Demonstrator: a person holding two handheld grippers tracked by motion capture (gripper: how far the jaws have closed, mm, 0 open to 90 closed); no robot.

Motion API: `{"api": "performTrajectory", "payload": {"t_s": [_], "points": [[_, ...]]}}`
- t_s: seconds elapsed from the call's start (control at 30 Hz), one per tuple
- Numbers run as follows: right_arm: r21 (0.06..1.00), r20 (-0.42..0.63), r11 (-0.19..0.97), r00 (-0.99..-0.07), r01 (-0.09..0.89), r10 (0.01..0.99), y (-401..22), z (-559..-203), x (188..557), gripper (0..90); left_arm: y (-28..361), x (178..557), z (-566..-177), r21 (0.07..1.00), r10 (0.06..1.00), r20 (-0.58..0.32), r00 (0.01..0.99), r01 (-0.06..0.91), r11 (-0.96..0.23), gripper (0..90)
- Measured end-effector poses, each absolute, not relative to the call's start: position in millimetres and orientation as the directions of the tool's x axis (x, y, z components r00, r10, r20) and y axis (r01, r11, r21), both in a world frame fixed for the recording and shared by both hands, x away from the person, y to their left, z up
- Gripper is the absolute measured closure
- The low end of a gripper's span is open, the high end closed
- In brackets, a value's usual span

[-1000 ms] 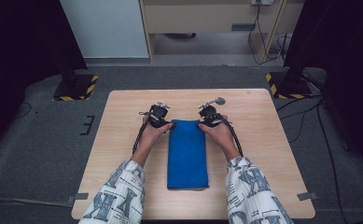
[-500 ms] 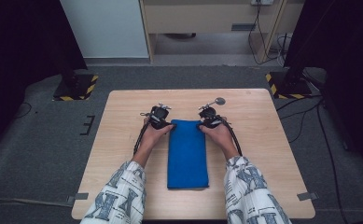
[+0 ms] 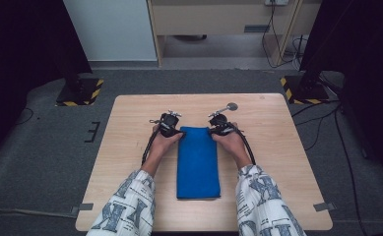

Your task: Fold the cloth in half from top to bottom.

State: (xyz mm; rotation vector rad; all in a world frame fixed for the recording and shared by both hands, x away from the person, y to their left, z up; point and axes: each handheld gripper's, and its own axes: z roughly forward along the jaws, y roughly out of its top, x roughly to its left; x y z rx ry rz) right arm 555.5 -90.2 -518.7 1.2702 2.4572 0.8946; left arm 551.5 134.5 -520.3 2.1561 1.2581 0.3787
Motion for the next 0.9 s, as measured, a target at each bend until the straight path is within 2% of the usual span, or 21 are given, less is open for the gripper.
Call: {"api": "performTrajectory", "payload": {"t_s": [0.13, 0.43, 0.57, 0.9], "points": [[0.624, 0.071, 0.433, -0.599, 0.650, 0.797, -91, -518, 553, 85.7, 135, 551, -520, 0.637, 0.856, -0.054, 0.514, 0.678, -0.367, 49.3], [0.648, 0.052, 0.445, -0.618, 0.618, 0.784, -87, -510, 547, 85.9, 129, 544, -521, 0.661, 0.832, -0.066, 0.550, 0.649, -0.376, 82.5], [0.656, 0.051, 0.442, -0.620, 0.612, 0.783, -88, -507, 544, 85.9, 128, 541, -519, 0.668, 0.826, -0.063, 0.560, 0.638, -0.382, 85.7], [0.694, 0.054, 0.418, -0.622, 0.586, 0.781, -95, -496, 532, 85.9, 127, 525, -492, 0.716, 0.822, -0.038, 0.568, 0.589, -0.374, 86.9]]}}
